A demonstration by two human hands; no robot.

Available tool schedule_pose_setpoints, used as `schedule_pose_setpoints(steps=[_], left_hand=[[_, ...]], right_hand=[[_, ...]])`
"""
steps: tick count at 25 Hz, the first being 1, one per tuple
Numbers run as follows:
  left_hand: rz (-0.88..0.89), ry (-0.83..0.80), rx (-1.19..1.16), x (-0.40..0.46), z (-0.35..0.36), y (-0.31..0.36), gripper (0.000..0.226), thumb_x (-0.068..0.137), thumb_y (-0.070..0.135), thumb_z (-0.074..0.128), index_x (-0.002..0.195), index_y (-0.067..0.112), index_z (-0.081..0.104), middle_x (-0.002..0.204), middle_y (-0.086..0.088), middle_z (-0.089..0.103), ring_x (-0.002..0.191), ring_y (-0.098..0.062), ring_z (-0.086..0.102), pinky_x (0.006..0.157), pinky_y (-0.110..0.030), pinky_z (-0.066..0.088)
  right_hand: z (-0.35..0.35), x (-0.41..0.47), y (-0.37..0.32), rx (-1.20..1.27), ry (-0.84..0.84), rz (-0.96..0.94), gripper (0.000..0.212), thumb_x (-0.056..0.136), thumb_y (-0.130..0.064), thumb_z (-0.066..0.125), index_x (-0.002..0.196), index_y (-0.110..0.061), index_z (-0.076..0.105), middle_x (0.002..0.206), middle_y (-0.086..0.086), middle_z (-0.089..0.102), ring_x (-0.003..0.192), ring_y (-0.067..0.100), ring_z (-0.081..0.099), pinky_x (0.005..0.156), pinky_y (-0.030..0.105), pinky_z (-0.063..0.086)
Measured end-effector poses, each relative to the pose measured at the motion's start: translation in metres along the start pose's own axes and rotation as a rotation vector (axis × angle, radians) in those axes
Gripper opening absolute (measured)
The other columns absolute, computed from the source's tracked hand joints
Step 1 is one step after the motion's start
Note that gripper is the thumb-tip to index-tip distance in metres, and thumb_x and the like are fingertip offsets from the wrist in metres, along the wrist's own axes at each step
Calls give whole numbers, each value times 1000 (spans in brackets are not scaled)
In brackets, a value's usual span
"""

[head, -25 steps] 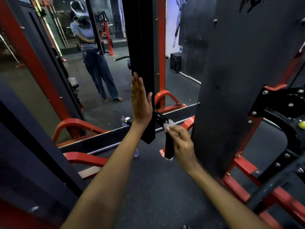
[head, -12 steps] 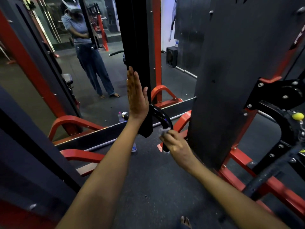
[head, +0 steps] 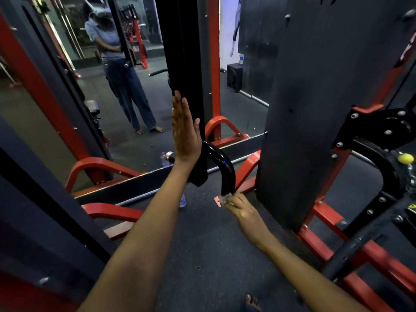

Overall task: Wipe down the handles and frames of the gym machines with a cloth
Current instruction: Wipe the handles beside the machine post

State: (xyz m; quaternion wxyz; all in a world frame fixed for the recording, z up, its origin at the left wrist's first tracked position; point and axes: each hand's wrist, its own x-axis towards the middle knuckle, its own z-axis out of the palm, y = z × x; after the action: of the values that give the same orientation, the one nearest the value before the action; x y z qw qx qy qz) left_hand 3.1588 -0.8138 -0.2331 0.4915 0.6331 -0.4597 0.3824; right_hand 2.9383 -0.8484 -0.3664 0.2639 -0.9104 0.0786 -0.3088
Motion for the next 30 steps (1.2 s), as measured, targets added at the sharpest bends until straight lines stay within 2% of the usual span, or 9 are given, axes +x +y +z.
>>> schedule_pose_setpoints(steps=[2,5,10,15,18,20,22,25,30], left_hand=[[-13,-6,-11,-1,-1,0,67,103,17,29,149,33,-18,156,19,-21,146,-9,-7,120,-45,12],[-20,-9,-10,-2,0,0,64,104,20,26,149,33,-18,155,20,-21,146,-8,-8,121,-43,10],[-26,-6,-10,-3,-2,0,64,104,20,26,149,33,-17,156,20,-20,146,-8,-8,121,-39,7],[-30,-17,4,-3,-4,0,64,104,21,25,149,33,-17,156,20,-20,146,-7,-8,121,-37,6],[-36,-24,10,-4,-5,0,62,104,23,23,149,33,-18,156,19,-21,146,-7,-8,121,-37,6],[-38,-33,13,-4,-6,1,61,104,25,22,149,33,-19,156,19,-22,146,-7,-9,121,-38,7],[-38,-36,9,-5,-6,1,62,104,25,22,149,32,-19,156,19,-22,146,-8,-9,121,-39,7],[-37,-34,12,-3,-7,2,62,103,23,23,149,32,-19,156,18,-22,146,-9,-9,121,-40,8],[-27,-26,17,-4,-9,2,60,105,25,21,149,31,-19,156,17,-22,146,-8,-9,121,-37,7]], right_hand=[[-2,-10,11,41,146,256,26,88,3,53,110,-5,64,104,3,54,96,1,46,91,23,43],[-28,52,3,235,382,471,36,86,12,51,117,-2,62,102,6,56,86,-1,51,82,5,40],[-38,94,-3,724,-84,471,33,88,16,43,115,7,60,110,17,65,102,18,60,91,21,47],[-5,70,23,466,-191,575,39,82,23,36,104,8,64,107,24,66,107,32,62,90,35,49],[6,64,33,274,-380,582,25,84,14,49,99,4,67,100,12,70,91,10,68,84,29,54],[0,70,34,154,-488,578,23,83,9,51,89,-4,69,93,8,70,87,12,65,86,39,53],[-11,79,28,214,-423,604,28,83,11,47,82,-8,67,87,8,67,79,14,62,78,32,55],[-9,72,16,474,-217,629,32,86,19,40,105,8,64,98,14,66,85,16,63,78,17,52],[6,46,30,41,-473,730,32,82,5,48,103,-4,71,99,15,71,82,10,58,67,21,43]])
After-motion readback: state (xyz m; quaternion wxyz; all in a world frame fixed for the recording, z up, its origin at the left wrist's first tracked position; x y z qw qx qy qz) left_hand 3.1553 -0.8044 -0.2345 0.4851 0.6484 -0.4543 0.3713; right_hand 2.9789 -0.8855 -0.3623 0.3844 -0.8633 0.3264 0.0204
